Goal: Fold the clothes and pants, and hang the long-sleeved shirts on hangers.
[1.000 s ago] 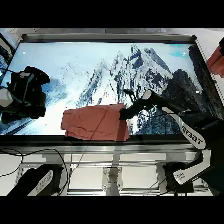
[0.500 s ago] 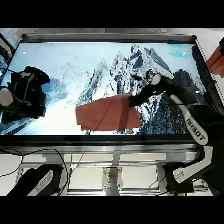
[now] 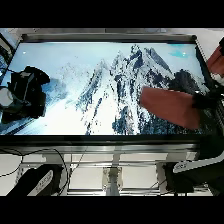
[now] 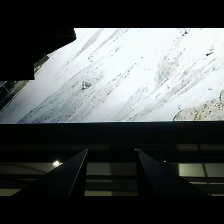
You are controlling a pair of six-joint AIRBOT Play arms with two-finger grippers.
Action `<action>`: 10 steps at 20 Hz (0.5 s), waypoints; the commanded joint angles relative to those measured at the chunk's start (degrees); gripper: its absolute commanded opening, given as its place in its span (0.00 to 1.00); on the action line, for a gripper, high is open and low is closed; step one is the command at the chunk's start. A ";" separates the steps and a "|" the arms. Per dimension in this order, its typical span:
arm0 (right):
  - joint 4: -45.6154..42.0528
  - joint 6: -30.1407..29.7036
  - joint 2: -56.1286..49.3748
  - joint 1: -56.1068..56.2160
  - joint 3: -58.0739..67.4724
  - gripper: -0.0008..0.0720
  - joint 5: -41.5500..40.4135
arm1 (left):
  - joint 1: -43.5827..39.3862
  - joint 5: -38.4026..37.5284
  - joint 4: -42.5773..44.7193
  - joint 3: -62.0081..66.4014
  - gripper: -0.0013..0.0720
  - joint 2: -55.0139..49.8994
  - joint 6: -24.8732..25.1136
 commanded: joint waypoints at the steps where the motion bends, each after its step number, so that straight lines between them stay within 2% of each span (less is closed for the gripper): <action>1: -1.38 1.20 0.79 -13.16 0.17 0.02 -2.64 | 0.07 0.00 0.00 0.00 0.48 -0.02 0.02; 3: -1.46 1.20 1.18 -17.27 0.22 0.05 -3.76 | 0.07 0.02 0.00 0.00 0.48 -0.02 0.02; 4: -1.46 1.18 1.46 -18.78 0.22 0.19 -4.00 | 0.07 0.00 0.00 0.00 0.48 -0.02 0.02; 6: -1.44 1.20 2.14 -21.18 0.79 0.69 -3.80 | 0.07 0.00 0.00 0.00 0.48 -0.02 0.02; 7: -1.42 1.20 2.75 -21.99 1.33 0.81 -3.54 | 0.07 0.00 0.00 0.00 0.48 -0.02 0.02; 10: 3.02 1.46 7.67 -22.43 3.28 0.81 -5.73 | 0.07 0.00 0.00 0.00 0.48 -0.02 0.02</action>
